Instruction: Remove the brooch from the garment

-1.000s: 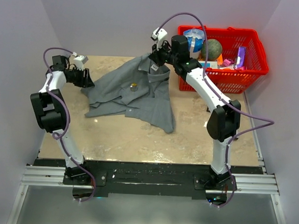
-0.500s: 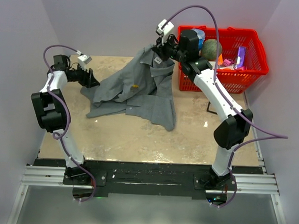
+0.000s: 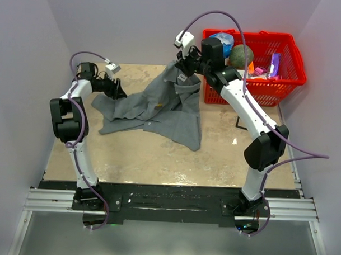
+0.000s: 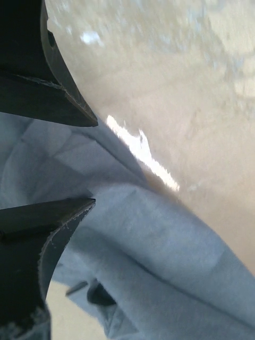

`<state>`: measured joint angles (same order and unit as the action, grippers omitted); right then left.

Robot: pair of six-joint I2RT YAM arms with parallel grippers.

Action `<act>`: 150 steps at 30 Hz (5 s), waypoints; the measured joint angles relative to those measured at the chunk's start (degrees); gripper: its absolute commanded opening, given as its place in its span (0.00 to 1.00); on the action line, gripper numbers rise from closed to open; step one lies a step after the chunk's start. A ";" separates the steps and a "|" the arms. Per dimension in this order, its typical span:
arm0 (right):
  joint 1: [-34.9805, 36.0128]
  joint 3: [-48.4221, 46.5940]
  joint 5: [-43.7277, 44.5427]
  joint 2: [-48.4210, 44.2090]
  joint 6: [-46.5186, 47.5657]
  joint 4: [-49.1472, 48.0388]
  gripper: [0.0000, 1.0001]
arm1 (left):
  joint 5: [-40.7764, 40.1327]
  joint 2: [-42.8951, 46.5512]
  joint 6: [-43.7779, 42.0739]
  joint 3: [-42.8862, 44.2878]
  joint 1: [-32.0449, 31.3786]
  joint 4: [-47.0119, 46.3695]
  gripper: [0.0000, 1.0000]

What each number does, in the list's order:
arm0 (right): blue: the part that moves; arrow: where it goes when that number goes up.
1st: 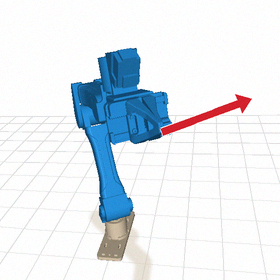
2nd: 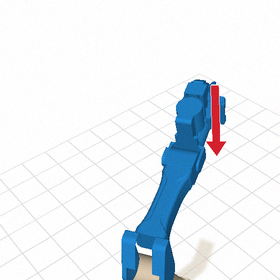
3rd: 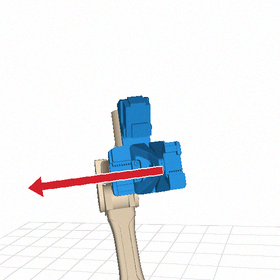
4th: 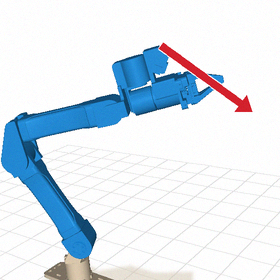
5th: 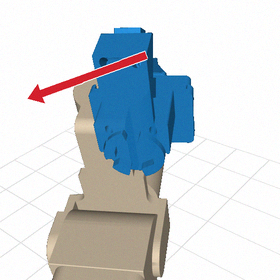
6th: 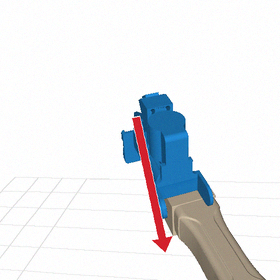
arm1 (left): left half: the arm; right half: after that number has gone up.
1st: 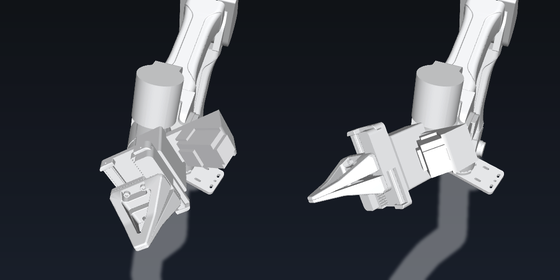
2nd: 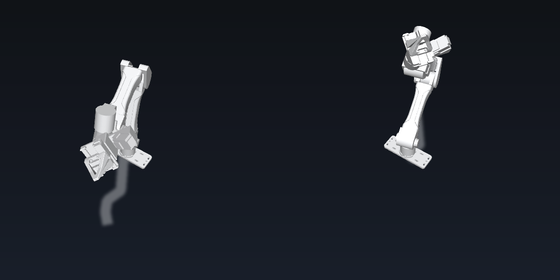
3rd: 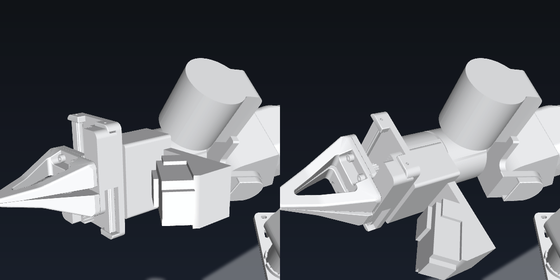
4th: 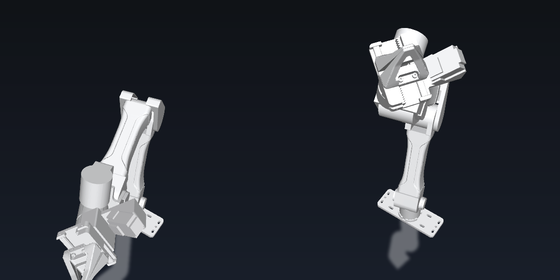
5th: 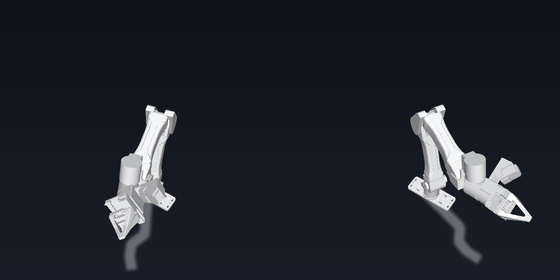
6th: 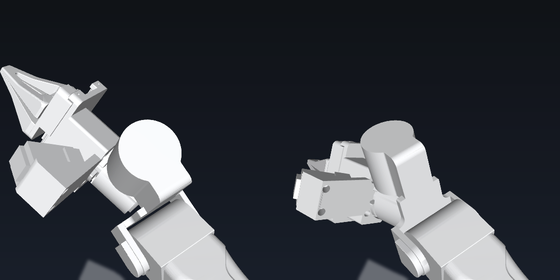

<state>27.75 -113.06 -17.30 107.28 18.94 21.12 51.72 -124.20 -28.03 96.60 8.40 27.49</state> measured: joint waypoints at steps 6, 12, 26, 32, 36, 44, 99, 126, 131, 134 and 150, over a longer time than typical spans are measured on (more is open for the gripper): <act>-0.61 7.17 1.90 -6.21 0.74 2.23 0.00 | -14.95 0.24 6.80 -0.61 6.19 -8.50 0.67; -1.16 9.60 2.80 -9.01 0.66 1.99 0.00 | -29.66 0.76 8.72 -0.74 9.64 -8.13 0.70; -2.43 9.79 2.38 -5.66 -0.04 2.01 0.00 | -25.03 -7.78 14.95 8.94 9.86 3.32 0.54; -2.71 9.77 2.38 -3.80 -0.52 1.53 0.00 | -22.25 -8.22 13.53 9.11 9.86 6.88 0.00; -2.91 7.93 2.43 -1.46 -1.14 0.79 0.00 | -20.06 -8.28 12.48 10.56 9.88 9.75 0.00; -4.72 0.44 3.04 5.38 -3.32 -0.57 0.00 | -15.72 -0.04 15.15 12.57 11.04 7.82 0.00; 6.43 1.53 2.16 -25.70 -13.57 -15.98 0.00 | -48.70 29.14 15.56 46.49 16.70 -60.87 0.00; -5.25 24.28 10.34 -21.14 -15.56 -8.87 0.00 | -29.94 1.01 24.79 12.79 0.63 -28.46 0.70; -5.27 24.33 10.21 -18.43 -16.61 -8.98 0.00 | -15.76 16.09 20.83 -6.08 4.59 -13.49 0.69; -5.27 24.33 9.79 -18.18 -17.05 -8.96 0.00 | -10.10 24.04 11.80 -16.17 7.48 -0.33 0.69; -5.27 22.25 5.75 -12.72 -20.72 -7.80 0.00 | -10.34 22.99 -8.87 -38.75 6.56 23.89 0.63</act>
<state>22.48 -90.80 -11.55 94.56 -1.78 13.32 41.39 -101.21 -36.91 57.84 14.96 51.37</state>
